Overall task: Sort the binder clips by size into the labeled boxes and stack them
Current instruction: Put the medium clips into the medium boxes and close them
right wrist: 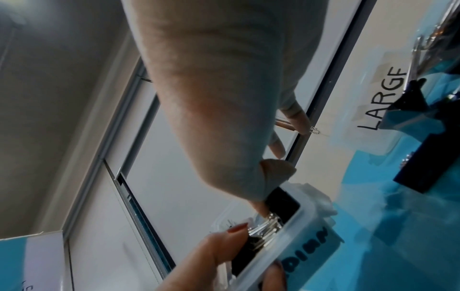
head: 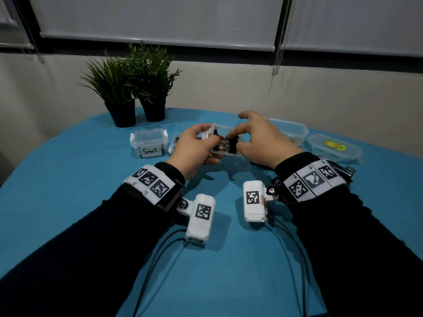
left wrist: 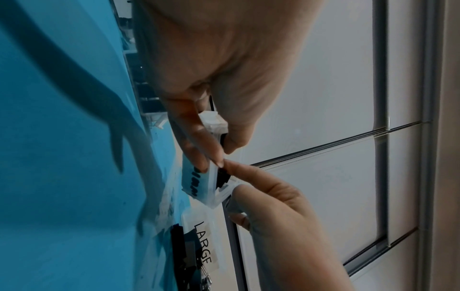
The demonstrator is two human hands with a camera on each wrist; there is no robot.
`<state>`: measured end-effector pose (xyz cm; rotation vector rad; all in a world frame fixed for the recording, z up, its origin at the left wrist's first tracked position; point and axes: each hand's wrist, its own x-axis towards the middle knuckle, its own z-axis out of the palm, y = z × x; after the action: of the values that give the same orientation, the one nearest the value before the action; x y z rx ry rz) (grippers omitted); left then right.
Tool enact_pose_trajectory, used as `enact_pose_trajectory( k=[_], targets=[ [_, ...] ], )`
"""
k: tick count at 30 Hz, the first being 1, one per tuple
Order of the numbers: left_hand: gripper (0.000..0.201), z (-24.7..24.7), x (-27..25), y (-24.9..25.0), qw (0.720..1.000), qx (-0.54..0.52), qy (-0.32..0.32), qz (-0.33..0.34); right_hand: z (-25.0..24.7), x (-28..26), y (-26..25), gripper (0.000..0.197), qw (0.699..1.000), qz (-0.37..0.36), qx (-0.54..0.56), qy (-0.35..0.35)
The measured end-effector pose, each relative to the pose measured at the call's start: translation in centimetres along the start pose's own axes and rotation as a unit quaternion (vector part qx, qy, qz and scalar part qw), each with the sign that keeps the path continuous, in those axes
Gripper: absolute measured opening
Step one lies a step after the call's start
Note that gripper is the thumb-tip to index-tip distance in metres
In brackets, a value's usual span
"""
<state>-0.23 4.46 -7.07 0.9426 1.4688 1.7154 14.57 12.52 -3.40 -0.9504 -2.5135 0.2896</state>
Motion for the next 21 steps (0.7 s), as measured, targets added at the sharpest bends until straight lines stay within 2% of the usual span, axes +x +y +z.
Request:
enact_pose_trajectory(
  k=[6, 21],
  targets=[
    [0.038, 0.12, -0.15, -0.06, 1.000, 0.000, -0.009, -0.010, -0.19, -0.08, -0.32, 0.036, 1.000, 0.008, -0.016, -0.013],
    [0.041, 0.10, -0.17, -0.03, 1.000, 0.007, -0.014, -0.014, 0.27, 0.15, 0.61, 0.038, 0.995, -0.013, 0.077, 0.064]
  ],
)
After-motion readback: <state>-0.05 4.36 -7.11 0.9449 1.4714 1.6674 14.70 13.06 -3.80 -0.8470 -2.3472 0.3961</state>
